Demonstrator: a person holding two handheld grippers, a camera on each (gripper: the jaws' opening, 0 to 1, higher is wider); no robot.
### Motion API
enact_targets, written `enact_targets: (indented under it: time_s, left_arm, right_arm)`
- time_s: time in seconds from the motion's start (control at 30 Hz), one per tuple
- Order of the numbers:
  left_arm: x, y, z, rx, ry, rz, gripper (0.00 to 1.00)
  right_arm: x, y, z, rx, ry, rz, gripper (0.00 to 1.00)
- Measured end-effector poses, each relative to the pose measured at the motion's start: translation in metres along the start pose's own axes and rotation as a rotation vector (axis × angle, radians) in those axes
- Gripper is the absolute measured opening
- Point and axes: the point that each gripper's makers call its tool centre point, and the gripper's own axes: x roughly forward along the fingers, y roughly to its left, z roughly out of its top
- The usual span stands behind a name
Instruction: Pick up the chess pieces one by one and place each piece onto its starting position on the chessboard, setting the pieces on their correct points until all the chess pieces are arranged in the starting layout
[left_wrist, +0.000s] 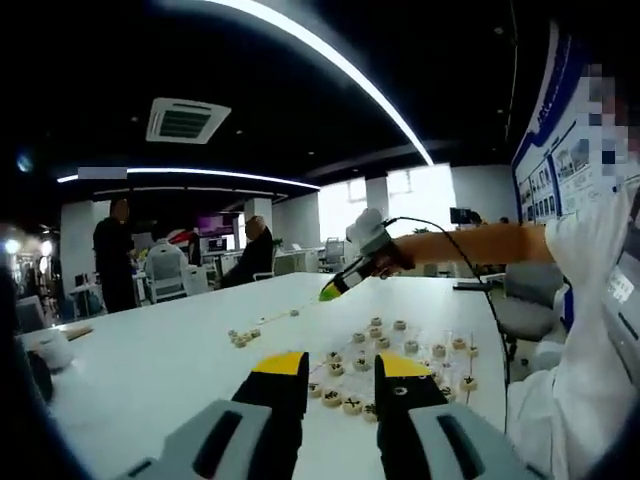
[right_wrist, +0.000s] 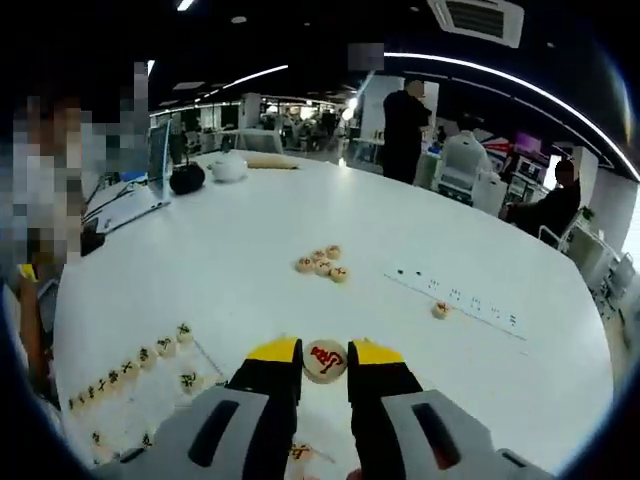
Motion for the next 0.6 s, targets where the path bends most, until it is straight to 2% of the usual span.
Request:
enact_targets:
  time_s: [0.07,0.13,0.23,0.4,0.47,0.5,0.6]
  left_arm:
    - [0.002,-0.003,-0.001,0.004,0.006,-0.006,0.28]
    - [0.003,-0.006,-0.002,0.005,0.009,-0.012,0.28]
    - [0.003,-0.006,-0.002,0.006,0.009,-0.013,0.28]
    - [-0.001,-0.005,-0.001,0.009,0.005,-0.007,0.28]
    - [-0.002,-0.002,-0.002,0.005,0.005,-0.001,0.28]
    - [-0.003,-0.001,-0.002,0.004,0.006,0.001,0.28]
    - [-0.003,0.000,-0.003,0.004,0.008,0.003,0.28]
  right_arm:
    - [-0.019,0.009,-0.013,0.007,-0.012,-0.006,0.19]
    - [-0.027,-0.003,-0.025,0.019,-0.009,-0.019,0.19]
    - [-0.038,0.004,-0.048,0.007,0.020,-0.050,0.19]
    - [-0.053,-0.013,-0.086,0.030,0.054,-0.105,0.19]
    - [-0.057,-0.026,-0.103,0.009,0.086,-0.167,0.19]
    - [-0.058,-0.031,-0.112,-0.003,0.112,-0.178,0.19]
    - [-0.058,-0.040,-0.129,0.023,0.130,-0.192,0.19]
